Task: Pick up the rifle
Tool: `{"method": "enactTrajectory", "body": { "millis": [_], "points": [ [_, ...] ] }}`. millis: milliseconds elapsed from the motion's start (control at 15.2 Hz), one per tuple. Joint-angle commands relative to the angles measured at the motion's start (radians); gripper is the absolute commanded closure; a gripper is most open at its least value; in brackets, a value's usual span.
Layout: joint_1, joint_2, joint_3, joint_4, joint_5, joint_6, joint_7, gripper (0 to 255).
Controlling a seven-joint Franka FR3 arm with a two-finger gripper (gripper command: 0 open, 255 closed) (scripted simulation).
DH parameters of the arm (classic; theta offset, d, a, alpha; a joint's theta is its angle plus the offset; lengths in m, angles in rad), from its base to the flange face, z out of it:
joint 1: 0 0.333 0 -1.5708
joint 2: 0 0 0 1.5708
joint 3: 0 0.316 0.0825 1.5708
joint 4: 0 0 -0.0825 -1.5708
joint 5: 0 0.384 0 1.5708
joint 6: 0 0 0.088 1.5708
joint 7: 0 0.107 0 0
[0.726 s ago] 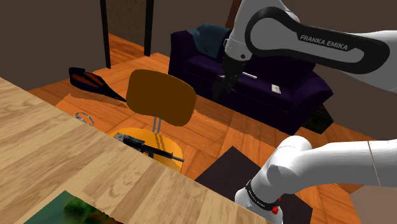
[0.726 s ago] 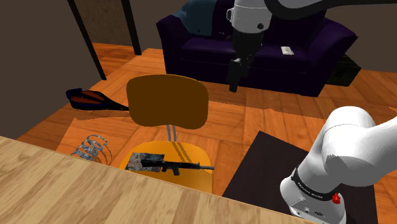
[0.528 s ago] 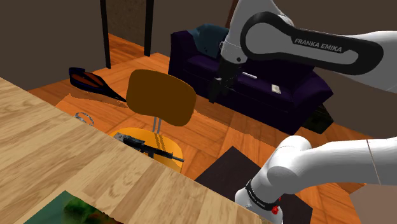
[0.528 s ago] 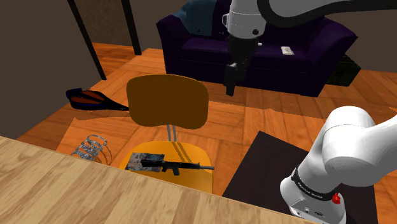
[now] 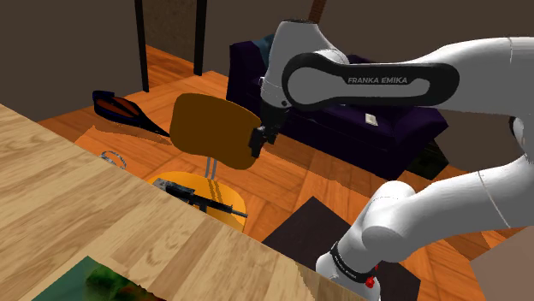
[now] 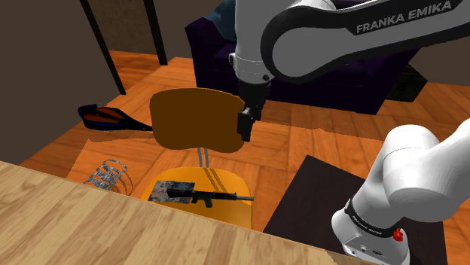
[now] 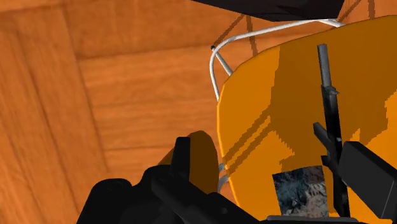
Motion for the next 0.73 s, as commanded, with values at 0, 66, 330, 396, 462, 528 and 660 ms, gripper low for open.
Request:
{"method": "enactTrajectory", "body": {
  "millis": [0,66,330,396,462,528,660],
  "points": [
    [0.016,0.053,0.022,-0.003,0.007,0.056,-0.001,0],
    [0.024,0.081,0.033,-0.003,0.009,0.083,-0.002,0],
    [0.061,0.201,0.069,0.008,0.007,0.185,0.004,0],
    [0.068,0.232,0.08,0.013,0.005,0.21,0.006,0],
    [0.074,0.263,0.092,0.02,0.003,0.234,0.007,0],
    [0.08,0.295,0.103,0.027,-0.001,0.257,0.01,0],
    [0.091,0.36,0.125,0.043,-0.012,0.302,0.016,0]
  ]
}}
